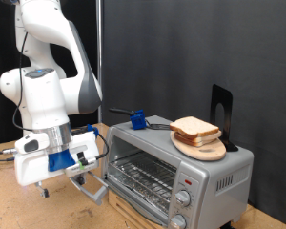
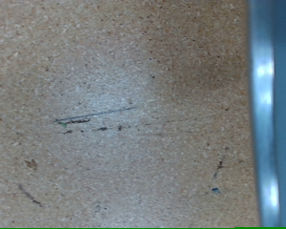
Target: Make a piece of toast with the oven
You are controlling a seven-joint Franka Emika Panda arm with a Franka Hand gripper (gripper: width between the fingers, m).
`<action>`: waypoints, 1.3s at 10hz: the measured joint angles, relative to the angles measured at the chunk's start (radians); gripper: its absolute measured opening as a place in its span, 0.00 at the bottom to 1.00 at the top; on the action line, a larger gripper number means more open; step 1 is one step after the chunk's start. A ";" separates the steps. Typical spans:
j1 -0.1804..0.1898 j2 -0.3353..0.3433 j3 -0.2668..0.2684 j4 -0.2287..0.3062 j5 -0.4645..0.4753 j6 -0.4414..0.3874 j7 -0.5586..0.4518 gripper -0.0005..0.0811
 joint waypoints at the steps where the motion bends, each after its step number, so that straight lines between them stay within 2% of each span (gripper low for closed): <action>1: 0.000 0.000 0.002 0.006 0.050 -0.019 -0.045 1.00; 3: -0.001 -0.014 0.001 0.026 0.090 -0.087 -0.087 1.00; 7: -0.008 -0.032 -0.006 0.022 0.052 -0.092 -0.099 1.00; 9: -0.011 -0.027 -0.007 0.005 0.000 -0.052 -0.075 1.00; 13: -0.021 0.006 -0.013 -0.015 -0.024 0.019 -0.067 1.00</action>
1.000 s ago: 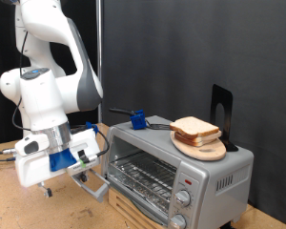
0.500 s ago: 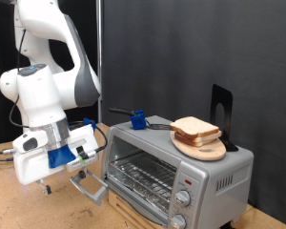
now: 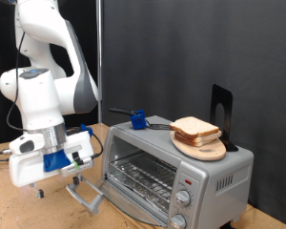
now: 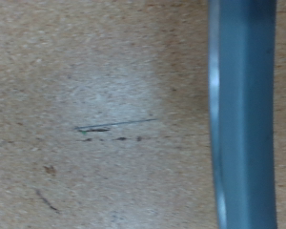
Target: Make a piece of toast with the oven
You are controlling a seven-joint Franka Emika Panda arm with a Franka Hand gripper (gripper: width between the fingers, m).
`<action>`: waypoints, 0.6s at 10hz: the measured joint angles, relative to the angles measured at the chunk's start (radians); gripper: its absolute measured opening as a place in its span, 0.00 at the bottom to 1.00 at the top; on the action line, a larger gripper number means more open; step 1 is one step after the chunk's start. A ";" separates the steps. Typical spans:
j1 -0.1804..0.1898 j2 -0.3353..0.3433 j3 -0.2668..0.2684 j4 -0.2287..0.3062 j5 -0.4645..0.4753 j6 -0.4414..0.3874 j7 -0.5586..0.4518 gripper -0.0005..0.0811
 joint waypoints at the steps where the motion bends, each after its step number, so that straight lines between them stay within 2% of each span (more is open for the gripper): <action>1: -0.002 0.022 -0.003 -0.001 0.000 0.030 0.001 1.00; 3: -0.002 0.073 0.002 0.000 0.036 0.082 -0.001 1.00; 6: -0.025 0.139 0.063 0.001 0.183 0.133 -0.094 1.00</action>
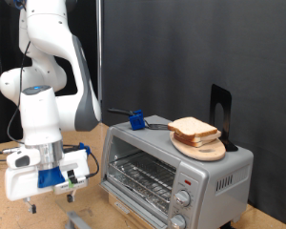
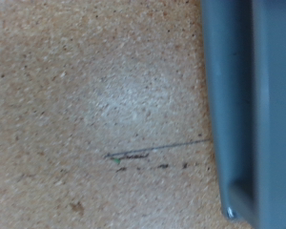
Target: Make a piece of toast with the oven
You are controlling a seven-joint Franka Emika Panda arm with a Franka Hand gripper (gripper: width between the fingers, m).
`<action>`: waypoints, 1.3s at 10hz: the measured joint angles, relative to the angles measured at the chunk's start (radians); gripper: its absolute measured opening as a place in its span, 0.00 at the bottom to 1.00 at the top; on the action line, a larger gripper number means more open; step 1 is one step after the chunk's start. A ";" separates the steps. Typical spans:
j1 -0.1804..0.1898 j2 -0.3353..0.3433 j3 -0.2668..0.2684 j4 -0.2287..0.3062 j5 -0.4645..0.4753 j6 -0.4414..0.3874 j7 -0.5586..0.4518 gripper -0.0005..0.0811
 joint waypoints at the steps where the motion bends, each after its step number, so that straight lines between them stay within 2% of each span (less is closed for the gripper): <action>1: -0.010 0.002 0.009 0.000 0.017 -0.006 -0.029 1.00; 3: -0.027 -0.031 0.004 0.000 0.017 -0.080 -0.088 1.00; 4: -0.043 -0.089 -0.002 -0.014 0.017 -0.136 -0.124 1.00; 5: -0.042 -0.083 -0.002 -0.015 -0.003 -0.124 -0.099 1.00; 6: -0.044 -0.085 -0.003 -0.009 -0.006 -0.160 -0.099 1.00; 9: -0.093 -0.184 -0.050 0.062 0.061 -0.501 -0.208 1.00; 10: -0.108 -0.216 -0.069 0.086 0.067 -0.591 -0.223 1.00; 13: -0.141 -0.292 -0.113 0.151 0.076 -0.775 -0.218 1.00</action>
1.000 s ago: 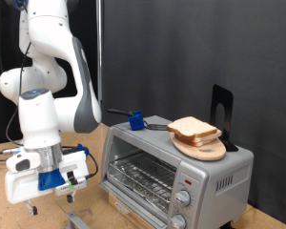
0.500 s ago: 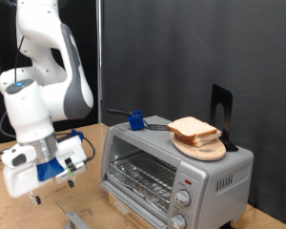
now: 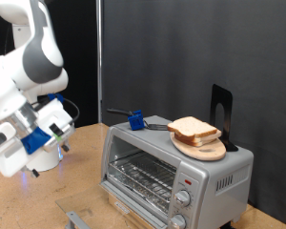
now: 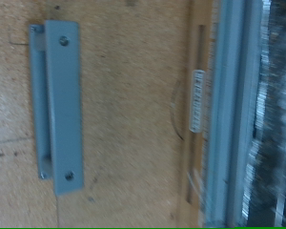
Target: Make a piece of toast with the oven
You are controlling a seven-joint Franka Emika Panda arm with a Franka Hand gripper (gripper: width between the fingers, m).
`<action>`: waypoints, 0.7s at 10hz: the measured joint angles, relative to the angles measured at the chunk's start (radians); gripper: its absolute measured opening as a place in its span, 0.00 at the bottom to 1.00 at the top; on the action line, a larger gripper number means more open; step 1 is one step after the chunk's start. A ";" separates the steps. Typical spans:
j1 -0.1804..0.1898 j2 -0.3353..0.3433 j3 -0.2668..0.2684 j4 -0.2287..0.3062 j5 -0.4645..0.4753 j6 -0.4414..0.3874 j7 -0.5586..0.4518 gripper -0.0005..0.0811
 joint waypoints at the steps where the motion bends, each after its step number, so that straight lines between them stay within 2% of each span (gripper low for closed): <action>1: -0.006 -0.024 -0.010 0.019 0.008 -0.041 0.014 1.00; 3: -0.017 -0.074 -0.015 0.052 0.006 -0.092 0.070 1.00; 5: -0.018 -0.096 -0.014 0.050 0.004 -0.100 0.094 1.00; 7: -0.002 -0.112 -0.011 0.061 0.119 -0.187 0.075 1.00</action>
